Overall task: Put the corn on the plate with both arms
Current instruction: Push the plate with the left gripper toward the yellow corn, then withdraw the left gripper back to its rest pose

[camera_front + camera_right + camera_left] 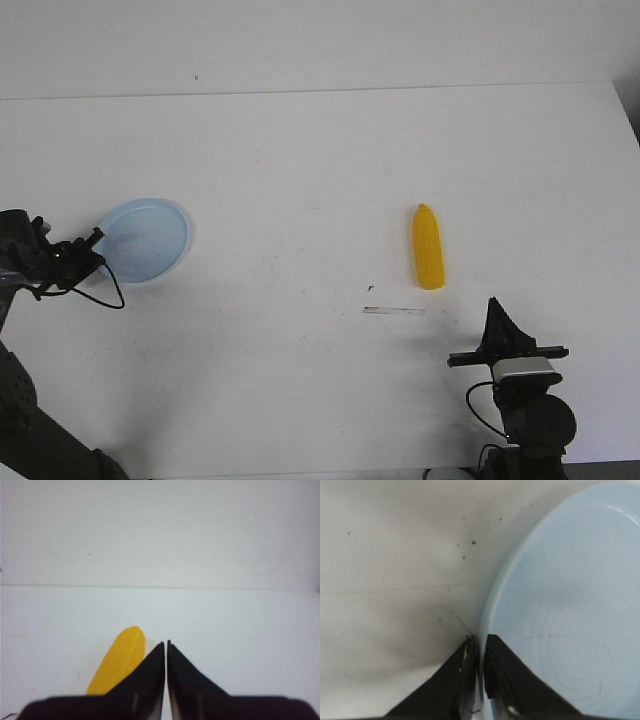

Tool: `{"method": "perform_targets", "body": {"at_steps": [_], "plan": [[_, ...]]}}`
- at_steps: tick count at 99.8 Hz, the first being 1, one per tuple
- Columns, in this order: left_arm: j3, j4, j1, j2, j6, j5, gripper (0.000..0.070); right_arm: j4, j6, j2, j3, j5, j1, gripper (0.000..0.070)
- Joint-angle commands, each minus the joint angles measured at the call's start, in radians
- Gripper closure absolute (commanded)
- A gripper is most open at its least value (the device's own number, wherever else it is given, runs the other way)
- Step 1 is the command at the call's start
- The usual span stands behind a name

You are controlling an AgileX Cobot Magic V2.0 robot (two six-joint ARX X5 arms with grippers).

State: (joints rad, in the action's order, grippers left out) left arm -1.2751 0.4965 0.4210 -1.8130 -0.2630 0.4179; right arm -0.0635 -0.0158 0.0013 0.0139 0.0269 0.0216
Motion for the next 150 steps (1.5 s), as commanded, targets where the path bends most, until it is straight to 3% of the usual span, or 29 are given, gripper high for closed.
{"method": "perform_targets", "body": {"at_steps": [1,25,57,73,81,104,130,134,143,150], "plan": [[-0.008,0.014,0.000,0.027,-0.017,0.012,0.0699,-0.011,-0.013,0.000,-0.001,-0.001,0.002,0.0694],[-0.008,0.024,-0.103,0.151,-0.019,0.012,0.0699,-0.011,-0.013,0.000,-0.001,-0.001,0.002,0.0694],[-0.008,0.023,-0.476,0.141,-0.019,0.006,0.0699,-0.011,-0.013,0.000,-0.001,-0.001,0.002,0.0695],[-0.008,0.020,-0.640,0.090,-0.020,-0.078,0.0699,-0.011,-0.013,0.000,-0.001,-0.001,0.002,0.0694],[-0.008,0.008,-0.704,0.061,-0.031,-0.082,0.0699,-0.011,-0.013,0.000,-0.001,0.000,0.002,0.0694],[-0.008,-0.046,-0.768,0.034,-0.080,-0.082,0.0699,-0.011,-0.013,0.000,-0.001,-0.001,0.002,0.0694],[-0.008,-0.055,-0.800,0.031,-0.069,-0.081,0.0694,-0.011,-0.013,0.000,-0.001,-0.001,0.002,0.0694],[-0.008,-0.055,-0.804,0.031,-0.066,-0.082,0.0664,-0.011,-0.013,0.000,-0.001,0.000,0.002,0.0694],[-0.008,-0.050,-0.811,0.033,-0.066,-0.082,0.0524,-0.011,-0.013,0.000,-0.001,-0.001,0.002,0.0694],[-0.008,-0.048,-0.814,0.044,-0.066,-0.082,0.0485,-0.011,-0.013,0.000,-0.001,-0.001,0.002,0.0694]]}}
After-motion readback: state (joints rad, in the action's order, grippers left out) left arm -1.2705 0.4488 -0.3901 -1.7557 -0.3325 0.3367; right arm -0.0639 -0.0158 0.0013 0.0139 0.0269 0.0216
